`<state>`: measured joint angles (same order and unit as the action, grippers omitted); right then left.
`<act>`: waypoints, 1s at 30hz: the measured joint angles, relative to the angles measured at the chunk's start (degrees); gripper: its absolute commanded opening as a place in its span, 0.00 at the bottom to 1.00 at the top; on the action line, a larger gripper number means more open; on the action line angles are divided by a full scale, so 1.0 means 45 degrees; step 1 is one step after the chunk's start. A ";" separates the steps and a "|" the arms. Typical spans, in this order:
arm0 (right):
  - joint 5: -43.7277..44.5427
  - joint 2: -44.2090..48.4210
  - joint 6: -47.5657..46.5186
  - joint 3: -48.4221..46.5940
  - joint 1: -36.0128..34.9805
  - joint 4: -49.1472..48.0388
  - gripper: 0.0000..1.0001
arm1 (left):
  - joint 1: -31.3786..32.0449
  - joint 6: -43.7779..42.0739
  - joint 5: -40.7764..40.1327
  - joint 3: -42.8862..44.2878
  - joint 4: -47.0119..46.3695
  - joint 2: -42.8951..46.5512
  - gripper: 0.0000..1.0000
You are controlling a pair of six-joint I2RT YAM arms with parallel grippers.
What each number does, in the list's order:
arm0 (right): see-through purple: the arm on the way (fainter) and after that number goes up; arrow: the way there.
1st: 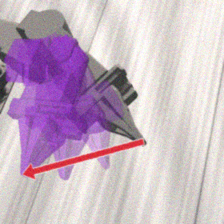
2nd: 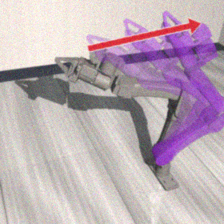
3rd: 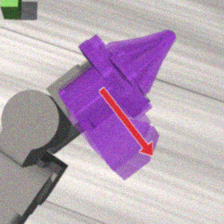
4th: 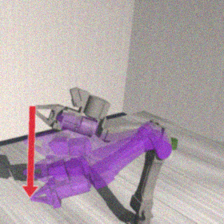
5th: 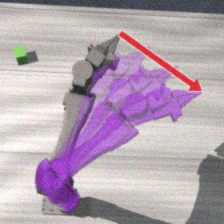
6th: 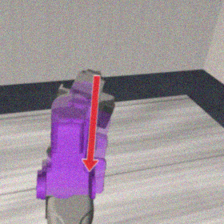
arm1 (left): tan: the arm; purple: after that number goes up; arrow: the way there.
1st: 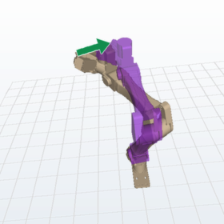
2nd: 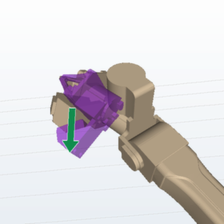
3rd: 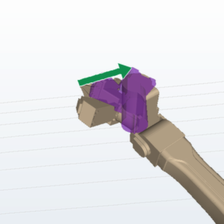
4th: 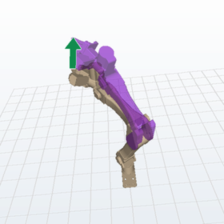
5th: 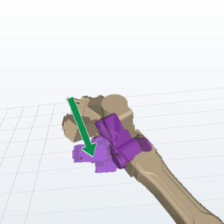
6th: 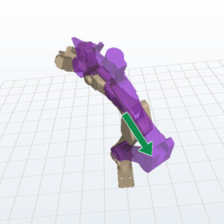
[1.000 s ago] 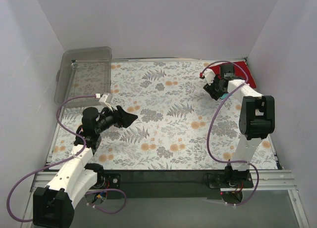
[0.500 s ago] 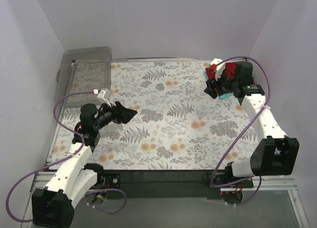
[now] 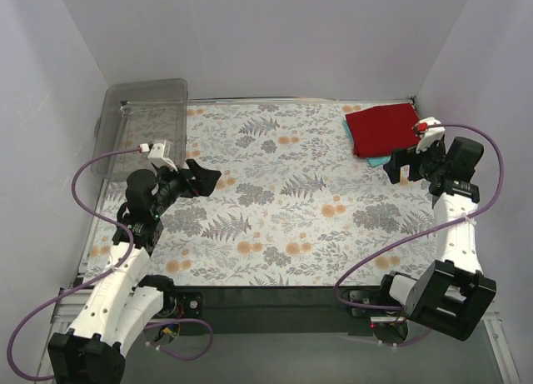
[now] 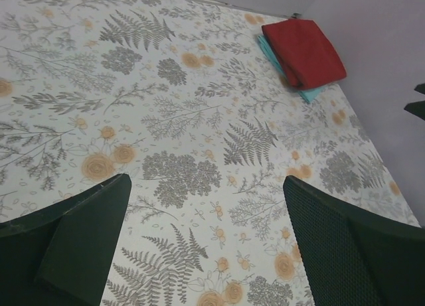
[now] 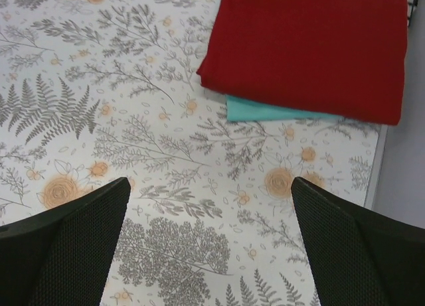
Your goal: Fold and stack the t-shirts
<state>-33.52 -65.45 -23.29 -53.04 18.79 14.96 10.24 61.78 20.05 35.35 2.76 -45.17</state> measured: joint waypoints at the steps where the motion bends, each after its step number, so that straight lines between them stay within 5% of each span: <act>1: 0.0024 0.0068 0.0126 0.0223 0.0233 -0.0068 0.96 | 0.0000 -0.0068 -0.0257 0.0000 0.0117 0.0141 0.93; 14: 0.4027 0.1486 0.1666 0.2229 0.0767 -0.1472 0.98 | 0.0000 -0.0432 -0.1413 -0.0476 0.0602 0.0219 0.93; 30: 0.5319 0.3487 0.3007 0.3905 0.0772 -0.2419 0.96 | 0.0000 -0.0719 -0.1350 -0.0899 0.0816 0.0418 0.93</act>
<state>-9.58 -49.76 -9.76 -35.46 22.26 4.08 10.24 58.54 13.98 31.31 6.44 -43.29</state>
